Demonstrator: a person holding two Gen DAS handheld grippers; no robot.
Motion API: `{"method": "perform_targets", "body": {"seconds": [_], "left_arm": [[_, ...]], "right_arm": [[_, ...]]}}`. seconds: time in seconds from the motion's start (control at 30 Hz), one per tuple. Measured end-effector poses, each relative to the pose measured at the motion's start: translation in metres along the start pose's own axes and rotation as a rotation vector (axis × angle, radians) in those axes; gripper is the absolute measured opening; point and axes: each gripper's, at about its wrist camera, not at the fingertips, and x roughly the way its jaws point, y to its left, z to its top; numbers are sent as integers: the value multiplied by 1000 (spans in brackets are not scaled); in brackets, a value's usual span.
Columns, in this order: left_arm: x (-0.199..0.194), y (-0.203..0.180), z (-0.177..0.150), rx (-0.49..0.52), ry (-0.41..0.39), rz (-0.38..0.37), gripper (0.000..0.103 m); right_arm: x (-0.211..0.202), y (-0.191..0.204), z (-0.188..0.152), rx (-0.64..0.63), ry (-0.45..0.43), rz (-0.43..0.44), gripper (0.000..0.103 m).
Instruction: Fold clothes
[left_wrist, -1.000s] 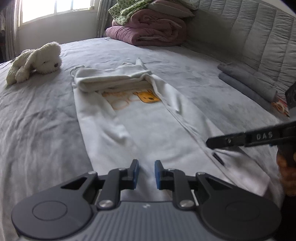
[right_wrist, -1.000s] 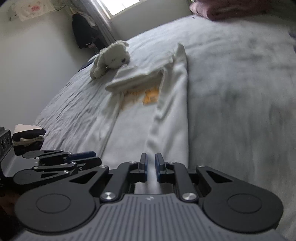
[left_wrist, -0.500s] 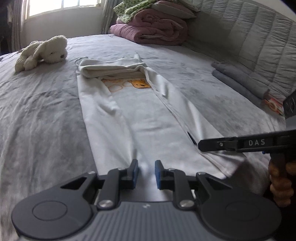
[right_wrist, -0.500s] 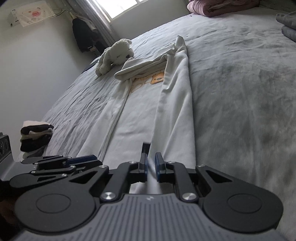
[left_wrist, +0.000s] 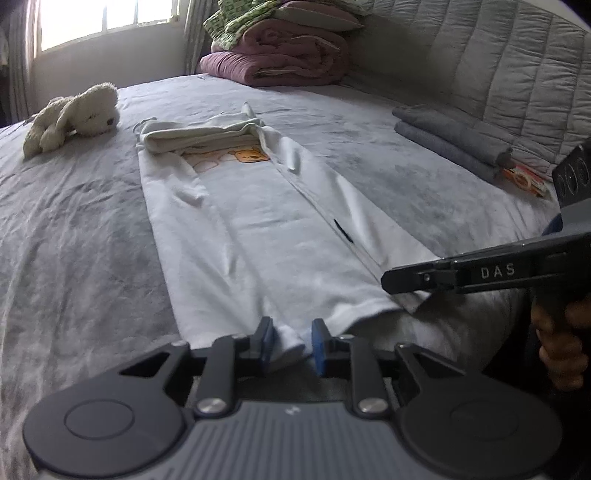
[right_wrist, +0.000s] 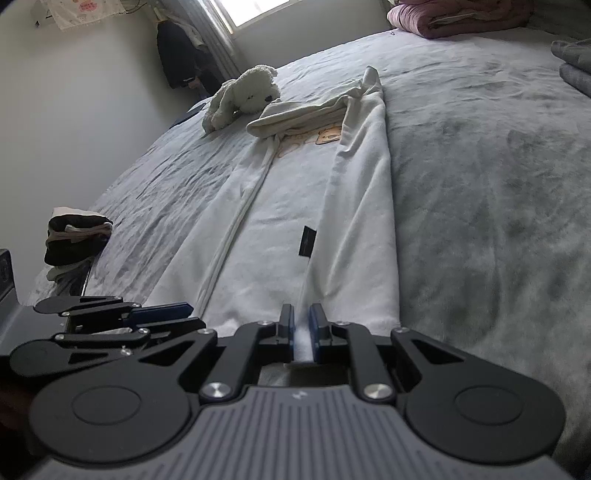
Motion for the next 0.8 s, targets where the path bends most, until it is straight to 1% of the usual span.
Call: {"method": "perform_targets", "body": {"seconds": [0.07,0.13,0.2,0.27,0.33,0.37,0.4,0.5,0.53,0.57,0.63,0.7,0.73,0.8], "left_arm": [[-3,-1,-2,2,-1,0,25],[-6,-2,-3,6,0,-6,30],[-10,-1,-1,5,4,-20,32],[-18,3,2,-29,-1,-54,32],[-31,13,7,-82,-47,-87,35],[-36,19,9,-112,-71,-87,37],[-40,27,11,-145,-88,-80,40],[-37,40,16,-197,-99,-64,40],[-35,44,18,-213,-101,-59,40],[-31,45,18,-208,-90,-43,40],[-20,43,16,-185,-58,-4,38],[-9,41,10,-189,5,47,35],[-7,39,7,-189,17,62,34],[-5,36,2,-175,24,81,34]], "right_arm": [[-2,1,-3,-6,0,-5,15],[-4,4,-5,-17,0,-11,15],[-7,6,-7,-27,4,-17,15],[-12,8,-8,-41,12,-23,15],[-20,10,-7,-55,10,-28,16],[-26,9,-6,-47,-5,-19,16],[-33,8,-4,-38,-22,-7,16],[-50,-3,11,9,-97,9,16],[-52,-6,17,17,-111,-1,16],[-50,-8,23,16,-114,-18,16],[-39,-12,31,7,-88,-35,16],[-26,-17,30,6,-38,-53,16],[-20,-18,26,1,-13,-60,16],[-15,-17,16,-22,6,-75,16]]}}
